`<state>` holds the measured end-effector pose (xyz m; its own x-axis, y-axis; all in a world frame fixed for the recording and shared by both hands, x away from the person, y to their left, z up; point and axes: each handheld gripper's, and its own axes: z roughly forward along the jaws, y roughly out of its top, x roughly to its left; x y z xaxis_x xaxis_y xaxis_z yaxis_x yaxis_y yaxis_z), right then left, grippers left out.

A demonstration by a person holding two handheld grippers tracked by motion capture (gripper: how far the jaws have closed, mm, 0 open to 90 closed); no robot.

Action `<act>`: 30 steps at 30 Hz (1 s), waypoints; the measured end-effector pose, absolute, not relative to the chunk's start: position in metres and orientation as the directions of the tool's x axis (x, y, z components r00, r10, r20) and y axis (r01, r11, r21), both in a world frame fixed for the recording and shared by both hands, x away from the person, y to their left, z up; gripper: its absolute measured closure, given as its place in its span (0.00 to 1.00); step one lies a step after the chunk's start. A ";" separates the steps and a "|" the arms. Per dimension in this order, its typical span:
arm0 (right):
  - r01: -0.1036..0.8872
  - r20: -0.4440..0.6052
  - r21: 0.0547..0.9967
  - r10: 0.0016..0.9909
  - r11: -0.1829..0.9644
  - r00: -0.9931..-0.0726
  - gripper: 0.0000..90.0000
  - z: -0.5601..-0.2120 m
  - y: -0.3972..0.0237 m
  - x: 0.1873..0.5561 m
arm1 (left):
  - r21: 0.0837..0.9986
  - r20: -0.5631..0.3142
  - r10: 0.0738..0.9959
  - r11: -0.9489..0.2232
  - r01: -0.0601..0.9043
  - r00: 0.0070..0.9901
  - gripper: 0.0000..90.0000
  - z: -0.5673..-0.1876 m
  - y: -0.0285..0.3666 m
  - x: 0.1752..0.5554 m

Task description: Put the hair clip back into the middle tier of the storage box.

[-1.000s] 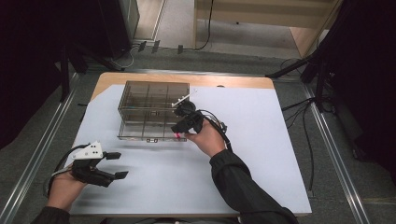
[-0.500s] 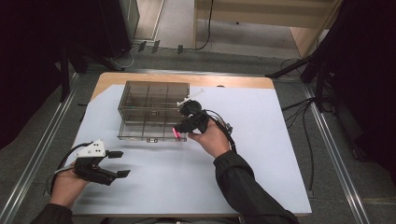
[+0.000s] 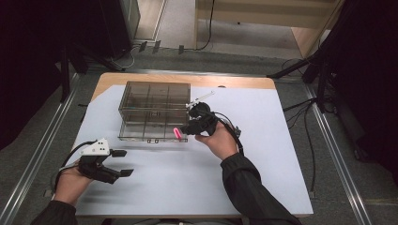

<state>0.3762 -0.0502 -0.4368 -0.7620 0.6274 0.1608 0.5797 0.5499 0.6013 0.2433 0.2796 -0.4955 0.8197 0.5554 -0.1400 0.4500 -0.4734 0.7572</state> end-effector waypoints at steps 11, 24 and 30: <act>0.583 0.148 0.616 0.648 0.530 -0.747 0.60 -0.439 -0.071 0.375 | 0.757 -0.140 0.534 -0.485 0.437 0.834 0.26 -0.495 0.273 0.250; 0.589 0.138 0.640 0.681 0.493 -0.720 0.51 -0.442 -0.096 0.374 | 0.758 -0.139 0.533 -0.485 0.436 0.835 0.26 -0.495 0.272 0.253; 0.590 0.140 0.660 0.696 0.465 -0.704 0.44 -0.446 -0.109 0.377 | 0.760 -0.139 0.532 -0.483 0.435 0.835 0.26 -0.494 0.272 0.253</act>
